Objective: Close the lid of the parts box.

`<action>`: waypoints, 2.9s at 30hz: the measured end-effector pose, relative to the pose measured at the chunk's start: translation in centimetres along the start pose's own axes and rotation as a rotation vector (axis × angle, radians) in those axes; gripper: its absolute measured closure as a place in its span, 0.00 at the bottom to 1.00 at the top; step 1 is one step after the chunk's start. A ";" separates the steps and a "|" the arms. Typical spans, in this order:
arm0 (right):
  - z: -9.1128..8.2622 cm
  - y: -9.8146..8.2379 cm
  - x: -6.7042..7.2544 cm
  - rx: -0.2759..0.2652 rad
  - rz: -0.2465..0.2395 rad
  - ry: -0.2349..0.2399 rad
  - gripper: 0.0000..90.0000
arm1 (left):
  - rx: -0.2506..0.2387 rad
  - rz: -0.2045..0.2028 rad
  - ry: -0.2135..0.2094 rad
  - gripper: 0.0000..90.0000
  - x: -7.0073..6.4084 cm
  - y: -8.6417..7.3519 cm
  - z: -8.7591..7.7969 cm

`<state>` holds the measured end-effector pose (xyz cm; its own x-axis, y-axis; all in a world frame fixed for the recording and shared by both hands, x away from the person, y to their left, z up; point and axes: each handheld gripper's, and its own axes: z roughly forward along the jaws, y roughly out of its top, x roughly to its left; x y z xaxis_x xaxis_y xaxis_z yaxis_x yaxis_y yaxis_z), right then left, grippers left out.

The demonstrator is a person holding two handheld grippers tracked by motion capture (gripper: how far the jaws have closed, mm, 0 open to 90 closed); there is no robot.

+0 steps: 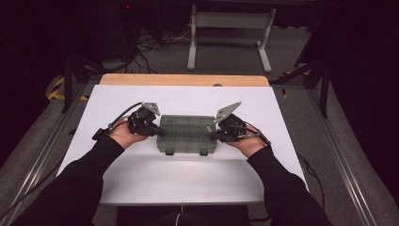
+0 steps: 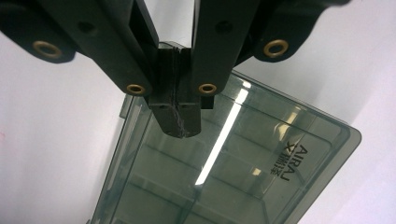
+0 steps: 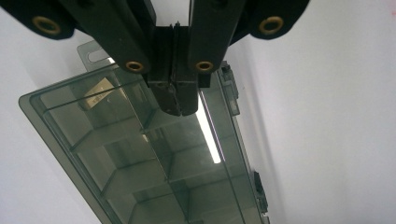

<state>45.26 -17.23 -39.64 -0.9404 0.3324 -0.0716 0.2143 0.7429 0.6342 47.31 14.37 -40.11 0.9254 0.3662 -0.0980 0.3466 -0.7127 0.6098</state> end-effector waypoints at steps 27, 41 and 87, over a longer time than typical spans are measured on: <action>0.8 -0.8 0.1 0.010 0.004 -0.003 1.00 | 0.060 0.004 0.010 0.98 0.1 -0.2 0.7; 1.2 -1.1 0.4 0.018 -0.009 -0.012 1.00 | 0.078 0.022 0.022 1.00 -0.2 -0.4 1.2; -5.1 -3.0 3.5 -0.364 0.019 -0.119 0.11 | -0.435 -0.023 0.135 0.01 -3.1 -5.7 -5.6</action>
<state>39.96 -21.27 -37.89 -0.8953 0.4254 -0.1325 0.1035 0.4878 0.8668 41.63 20.68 -38.85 0.8800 0.4740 -0.0296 0.2432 -0.3962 0.8854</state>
